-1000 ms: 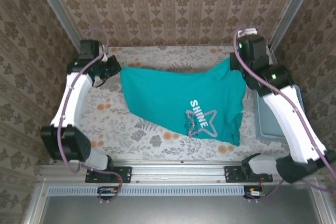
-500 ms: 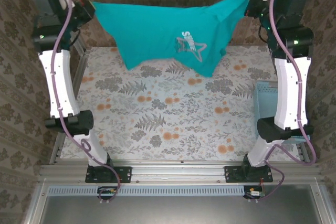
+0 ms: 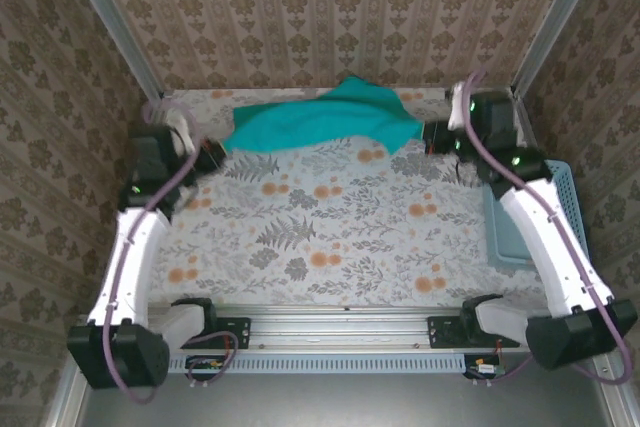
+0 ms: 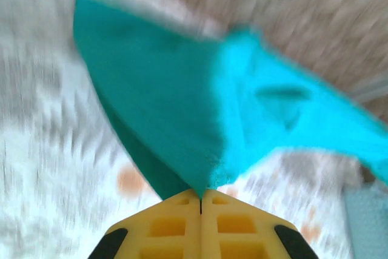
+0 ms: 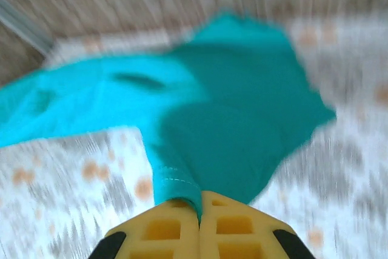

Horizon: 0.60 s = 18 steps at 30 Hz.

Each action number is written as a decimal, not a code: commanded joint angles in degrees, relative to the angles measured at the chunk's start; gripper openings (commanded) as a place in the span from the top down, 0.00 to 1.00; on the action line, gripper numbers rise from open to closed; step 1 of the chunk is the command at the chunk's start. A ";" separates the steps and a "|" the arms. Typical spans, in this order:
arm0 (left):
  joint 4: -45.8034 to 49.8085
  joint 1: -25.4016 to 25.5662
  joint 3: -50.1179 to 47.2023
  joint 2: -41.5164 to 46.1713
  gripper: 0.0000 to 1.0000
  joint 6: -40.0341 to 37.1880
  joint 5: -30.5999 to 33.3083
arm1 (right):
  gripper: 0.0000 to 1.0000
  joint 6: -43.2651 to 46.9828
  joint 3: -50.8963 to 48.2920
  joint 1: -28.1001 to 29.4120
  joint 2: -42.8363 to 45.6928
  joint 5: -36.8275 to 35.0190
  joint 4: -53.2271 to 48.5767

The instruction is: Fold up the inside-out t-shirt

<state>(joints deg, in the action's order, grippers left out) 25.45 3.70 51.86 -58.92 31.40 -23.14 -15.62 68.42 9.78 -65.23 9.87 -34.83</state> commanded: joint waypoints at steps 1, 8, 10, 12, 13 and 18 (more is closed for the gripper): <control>0.85 1.57 -14.23 5.50 1.00 3.70 2.96 | 1.00 -5.49 -14.65 -0.07 9.23 -1.61 -0.17; 3.25 0.71 -32.15 13.16 1.00 7.54 1.03 | 1.00 -20.29 -35.63 -0.26 26.42 -3.28 -6.01; 5.81 0.75 -33.08 16.73 1.00 8.49 2.28 | 1.00 -25.30 -37.44 -0.42 30.98 -4.24 -8.11; 8.71 0.71 -33.24 21.22 1.00 9.80 4.22 | 1.00 -29.72 -38.64 -0.46 36.24 -6.27 -10.52; 9.78 0.78 -33.14 23.30 1.00 10.40 5.01 | 1.00 -30.98 -38.92 -0.46 38.39 -7.09 -11.53; 13.16 0.69 -32.25 31.01 1.00 14.11 8.46 | 1.00 -36.34 -37.87 -0.59 46.44 -10.80 -16.76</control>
<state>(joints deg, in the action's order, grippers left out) 35.09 4.78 18.61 -30.13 41.95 -17.69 -45.45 30.11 9.50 -20.86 2.39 -47.13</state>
